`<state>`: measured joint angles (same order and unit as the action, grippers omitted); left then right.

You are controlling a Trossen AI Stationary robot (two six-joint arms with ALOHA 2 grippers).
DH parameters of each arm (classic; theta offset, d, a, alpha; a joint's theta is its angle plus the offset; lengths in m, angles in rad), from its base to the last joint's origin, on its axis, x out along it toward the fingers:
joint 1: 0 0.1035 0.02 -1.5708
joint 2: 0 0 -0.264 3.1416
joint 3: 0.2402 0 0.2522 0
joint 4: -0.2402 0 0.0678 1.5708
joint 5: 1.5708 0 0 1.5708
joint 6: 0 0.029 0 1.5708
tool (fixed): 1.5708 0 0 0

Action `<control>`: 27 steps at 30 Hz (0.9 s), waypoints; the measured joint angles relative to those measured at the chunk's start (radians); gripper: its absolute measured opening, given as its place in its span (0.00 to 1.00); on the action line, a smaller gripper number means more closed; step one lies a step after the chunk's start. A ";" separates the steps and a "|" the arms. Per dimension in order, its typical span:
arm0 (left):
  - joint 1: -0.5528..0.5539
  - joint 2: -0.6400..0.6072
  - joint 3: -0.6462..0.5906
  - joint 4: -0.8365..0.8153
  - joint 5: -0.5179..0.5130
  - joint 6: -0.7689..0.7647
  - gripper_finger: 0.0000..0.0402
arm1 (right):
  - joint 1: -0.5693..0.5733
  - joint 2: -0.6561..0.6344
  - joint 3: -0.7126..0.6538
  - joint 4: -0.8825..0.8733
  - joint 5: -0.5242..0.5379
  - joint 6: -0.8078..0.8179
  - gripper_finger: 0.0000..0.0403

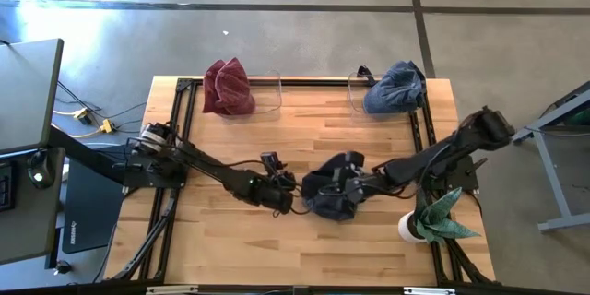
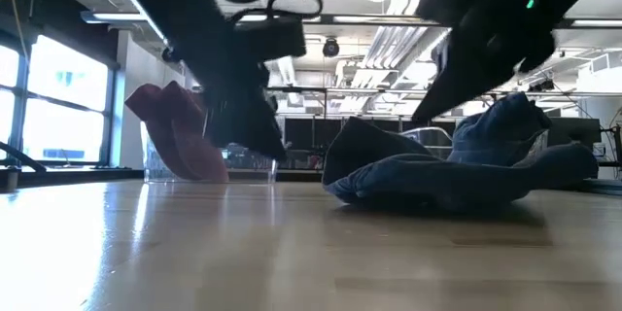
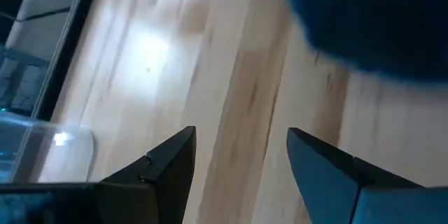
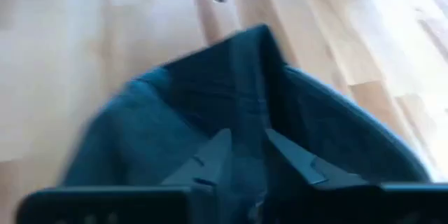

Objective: Pick & Place hat
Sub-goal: Put the blue cap into the right transparent bin

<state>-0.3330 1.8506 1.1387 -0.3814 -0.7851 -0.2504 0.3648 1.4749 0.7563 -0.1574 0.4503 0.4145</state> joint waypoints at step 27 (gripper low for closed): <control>-0.022 -0.024 -0.044 0.411 0.322 0.143 0.54 | 0.042 0.187 0.000 0.348 0.132 -0.646 0.03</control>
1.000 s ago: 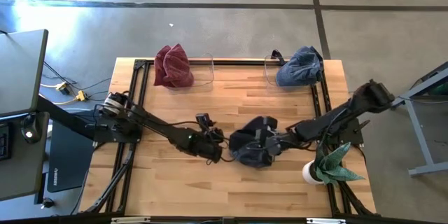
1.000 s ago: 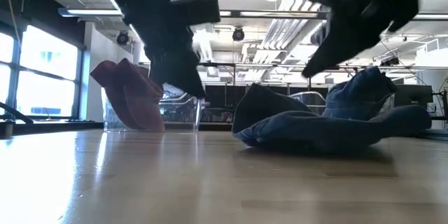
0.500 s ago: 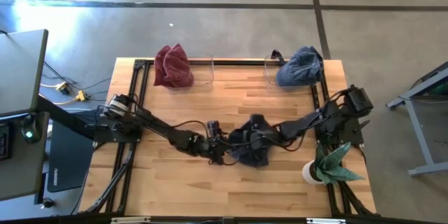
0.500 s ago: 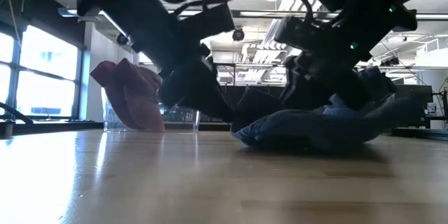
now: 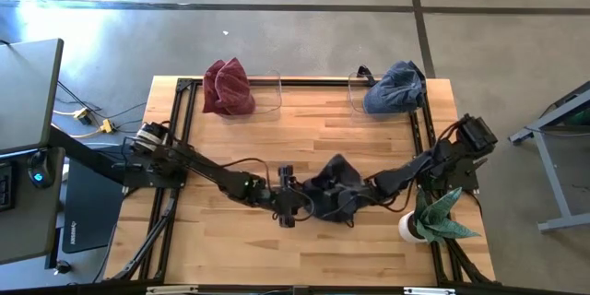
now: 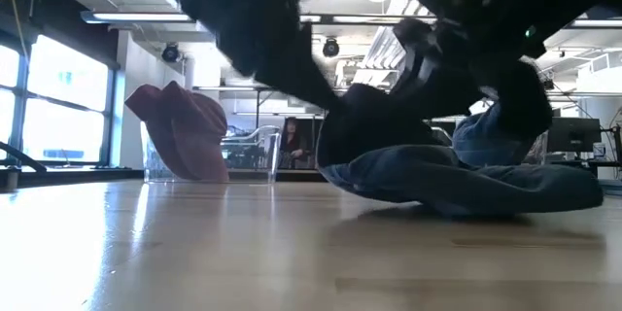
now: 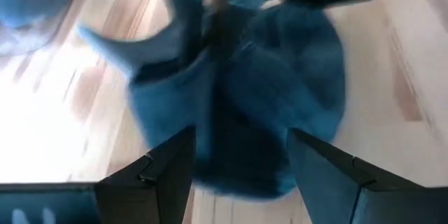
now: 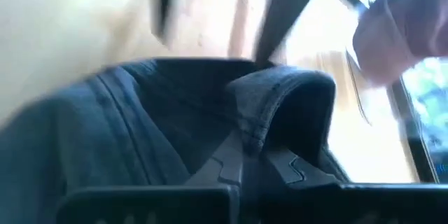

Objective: Pick & Place hat
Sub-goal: Put the blue cap into the right transparent bin

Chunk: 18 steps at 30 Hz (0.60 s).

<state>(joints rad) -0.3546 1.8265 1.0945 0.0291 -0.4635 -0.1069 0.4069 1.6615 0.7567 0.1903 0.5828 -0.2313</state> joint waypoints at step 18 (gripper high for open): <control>0.048 0.052 -0.007 0.067 -0.099 -0.111 0.54 | 0.006 0.001 0.000 0.076 -0.038 -0.040 0.08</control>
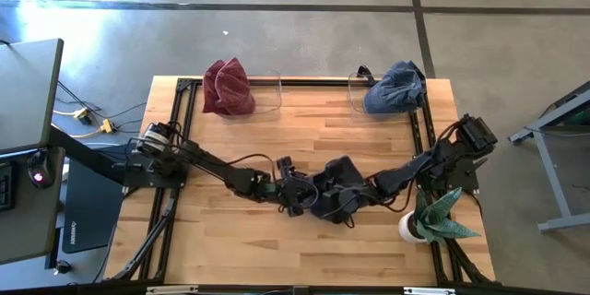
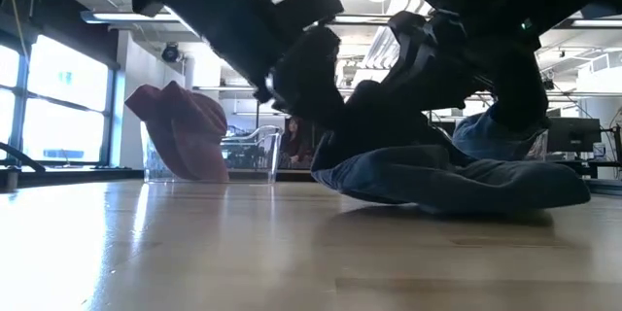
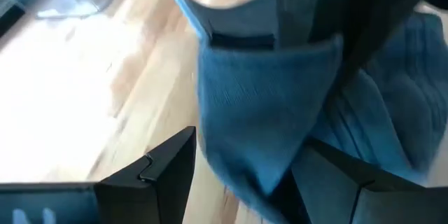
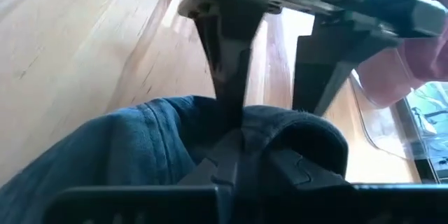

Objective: Pick & Place hat
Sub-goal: Put the blue cap into the right transparent bin

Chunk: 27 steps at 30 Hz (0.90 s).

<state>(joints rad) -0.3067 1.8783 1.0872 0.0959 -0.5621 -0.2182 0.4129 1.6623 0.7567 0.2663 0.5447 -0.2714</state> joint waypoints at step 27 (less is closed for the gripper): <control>0.026 0.058 -0.002 -0.039 -0.076 -0.050 0.38 | 0.036 -0.232 0.080 -0.410 -0.014 0.450 0.43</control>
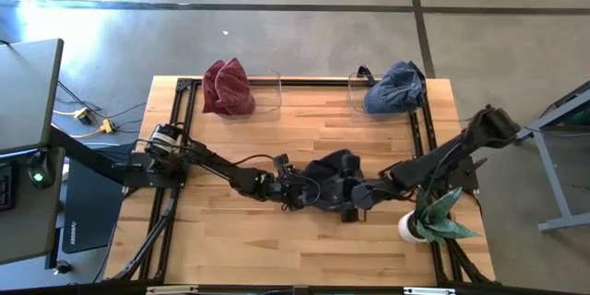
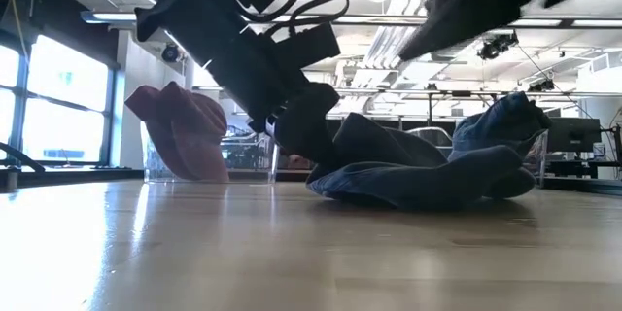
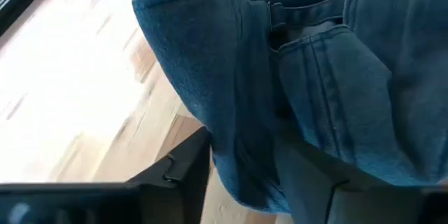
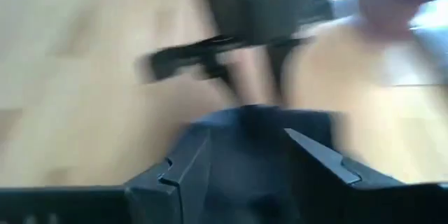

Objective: Pick & Place hat
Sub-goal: Put the blue cap into the right transparent bin

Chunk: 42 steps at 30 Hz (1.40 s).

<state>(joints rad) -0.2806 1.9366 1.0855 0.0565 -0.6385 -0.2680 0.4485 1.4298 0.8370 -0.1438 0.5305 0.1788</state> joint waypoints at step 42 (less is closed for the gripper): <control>-0.015 0.005 0.236 -0.474 0.022 0.055 0.02 | 0.021 0.115 -0.117 0.264 -0.407 -0.139 0.43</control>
<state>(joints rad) -0.2954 1.9416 1.3216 -0.4177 -0.6163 -0.2134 0.4694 1.5450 0.7200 0.1202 0.1233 0.0398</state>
